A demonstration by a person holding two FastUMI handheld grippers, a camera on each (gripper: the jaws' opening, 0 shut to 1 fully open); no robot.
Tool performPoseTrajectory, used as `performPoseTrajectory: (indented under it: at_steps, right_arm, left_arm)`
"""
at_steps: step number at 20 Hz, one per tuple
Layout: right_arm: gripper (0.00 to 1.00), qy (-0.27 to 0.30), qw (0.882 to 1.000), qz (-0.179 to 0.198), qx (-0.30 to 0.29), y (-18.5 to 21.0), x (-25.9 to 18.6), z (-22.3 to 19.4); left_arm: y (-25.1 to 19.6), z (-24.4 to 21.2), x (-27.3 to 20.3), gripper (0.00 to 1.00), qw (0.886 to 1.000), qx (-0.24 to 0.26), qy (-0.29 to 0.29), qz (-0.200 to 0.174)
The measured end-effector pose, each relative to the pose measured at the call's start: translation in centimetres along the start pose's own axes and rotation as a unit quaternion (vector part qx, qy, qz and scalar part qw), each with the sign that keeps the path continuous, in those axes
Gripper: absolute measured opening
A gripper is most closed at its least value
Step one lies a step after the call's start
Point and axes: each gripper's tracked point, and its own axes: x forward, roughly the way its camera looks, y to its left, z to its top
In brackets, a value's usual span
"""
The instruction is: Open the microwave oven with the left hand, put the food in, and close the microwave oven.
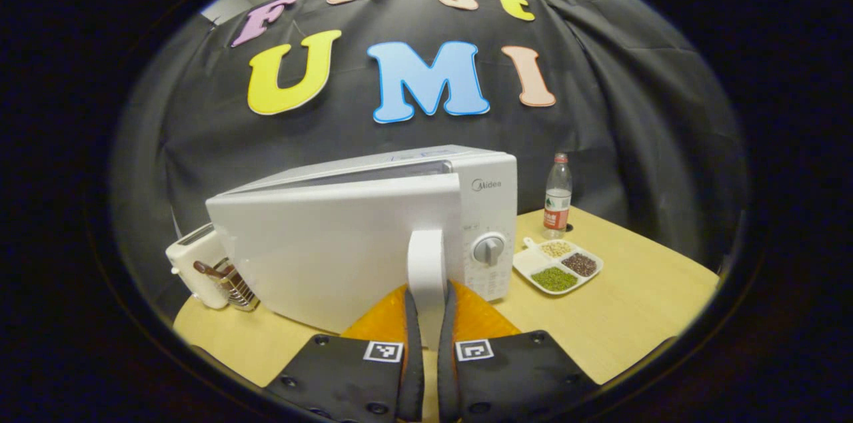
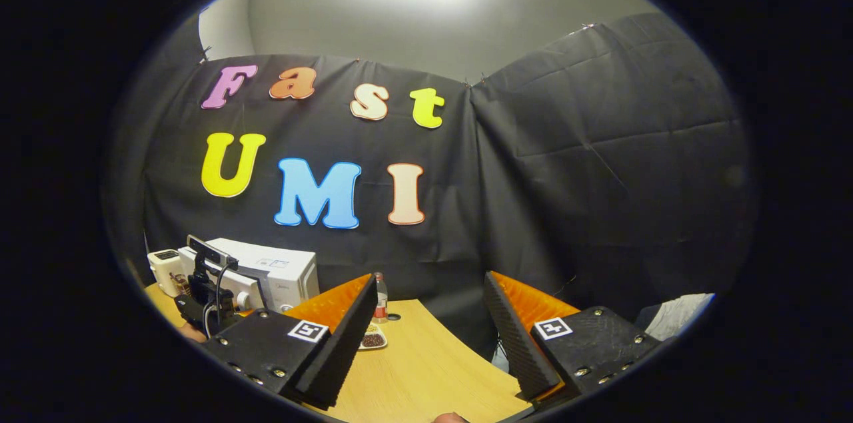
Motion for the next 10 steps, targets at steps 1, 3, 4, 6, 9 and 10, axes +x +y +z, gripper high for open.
performPoseTrajectory:
  at_steps: [1, 3, 4, 6, 9, 10]
  right_arm:
    - [0.96, -0.003, 1.0, 0.011, 0.004, 0.2, -0.2, 0.2]
    - [0.96, -0.009, 0.999, 0.034, 0.007, 0.6, -0.8, 0.3]
    - [0.96, -0.011, 0.999, 0.045, 0.007, 0.7, -1.3, 0.3]
    - [0.96, -0.013, 0.997, 0.07, 0.011, 1.1, -2.1, 0.3]
    - [0.96, -0.011, 0.994, 0.108, 0.026, 2.0, -3.1, 0.0]
    - [0.96, -0.01, 0.993, 0.118, 0.028, 2.3, -3.4, 0.0]
  left_arm:
    - [0.4, -0.3, -1.0, 0.15, 1.0, 0.0, 0.003, 0.006]
    - [1.4, -0.9, -3.3, 0.17, 1.0, -0.002, 0.007, 0.022]
    - [2.0, -1.3, -4.5, 0.17, 0.999, -0.005, 0.008, 0.032]
    - [3.4, -2.1, -6.9, 0.15, 0.999, -0.006, 0.01, 0.05]
    - [5.9, -3.3, -10.3, 0.17, 0.997, -0.007, 0.017, 0.08]
    - [6.9, -3.7, -11.4, 0.14, 0.995, -0.01, 0.02, 0.093]
